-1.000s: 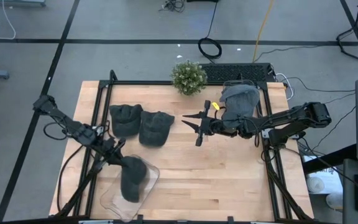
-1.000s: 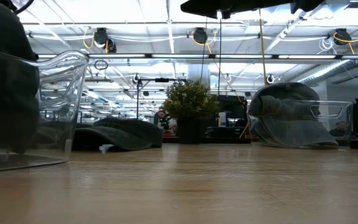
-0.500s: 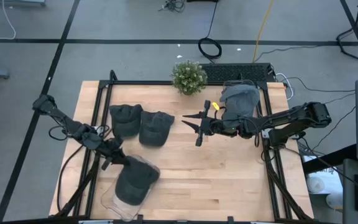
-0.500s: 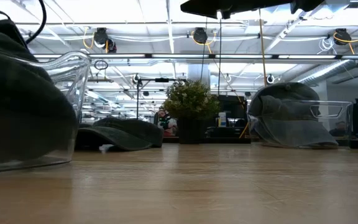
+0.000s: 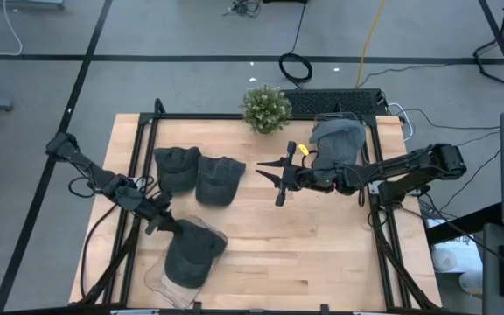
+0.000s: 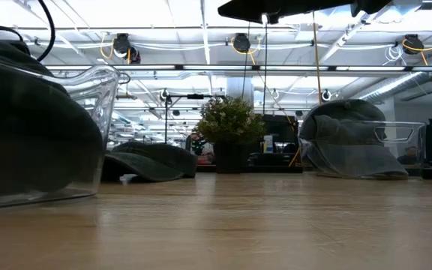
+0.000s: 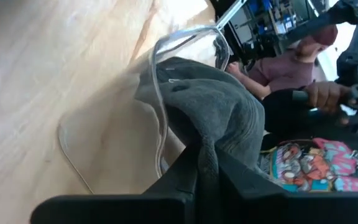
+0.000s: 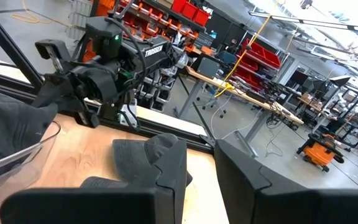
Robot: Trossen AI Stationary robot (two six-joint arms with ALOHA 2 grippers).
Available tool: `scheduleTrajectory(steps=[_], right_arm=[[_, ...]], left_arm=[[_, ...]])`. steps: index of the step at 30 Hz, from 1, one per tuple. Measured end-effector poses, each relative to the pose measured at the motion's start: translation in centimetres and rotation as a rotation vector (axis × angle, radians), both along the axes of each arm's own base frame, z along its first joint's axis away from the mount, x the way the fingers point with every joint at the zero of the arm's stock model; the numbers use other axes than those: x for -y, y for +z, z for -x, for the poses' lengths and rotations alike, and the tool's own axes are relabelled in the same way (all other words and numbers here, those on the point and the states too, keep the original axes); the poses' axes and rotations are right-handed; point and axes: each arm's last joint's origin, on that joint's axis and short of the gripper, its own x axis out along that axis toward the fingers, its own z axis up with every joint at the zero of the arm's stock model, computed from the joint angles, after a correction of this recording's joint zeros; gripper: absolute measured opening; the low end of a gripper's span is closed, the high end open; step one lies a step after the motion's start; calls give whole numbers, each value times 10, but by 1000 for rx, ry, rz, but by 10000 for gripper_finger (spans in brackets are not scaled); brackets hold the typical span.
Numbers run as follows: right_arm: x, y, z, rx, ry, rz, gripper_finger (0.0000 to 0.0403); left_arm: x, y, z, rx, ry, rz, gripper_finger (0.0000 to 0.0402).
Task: Pick & Place hat
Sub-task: Put the right black cap into the bottom transparent bin
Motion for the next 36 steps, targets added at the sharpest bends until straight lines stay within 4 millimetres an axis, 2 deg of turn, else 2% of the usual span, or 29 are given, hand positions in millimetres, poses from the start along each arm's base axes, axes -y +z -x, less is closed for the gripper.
scheduleTrajectory(steps=[6,11,16,19,23,32,36], right_arm=[[0,0,0,0,0,0,75],[0,0,0,0,0,1,75],[0,0,0,0,1,1,75],[0,0,0,0,1,1,75],[0,0,0,0,1,1,75],[0,0,0,-1,1,1,75],[0,0,0,-1,1,1,75]], left_arm=[[0,0,0,-31,24,50,26],[0,0,0,-1,12,-5,26],[0,0,0,-22,10,30,27],[0,0,0,-46,11,70,42],[0,0,0,-66,25,104,96],[3,3,1,-104,-14,212,266],[4,7,0,-83,-20,265,318]])
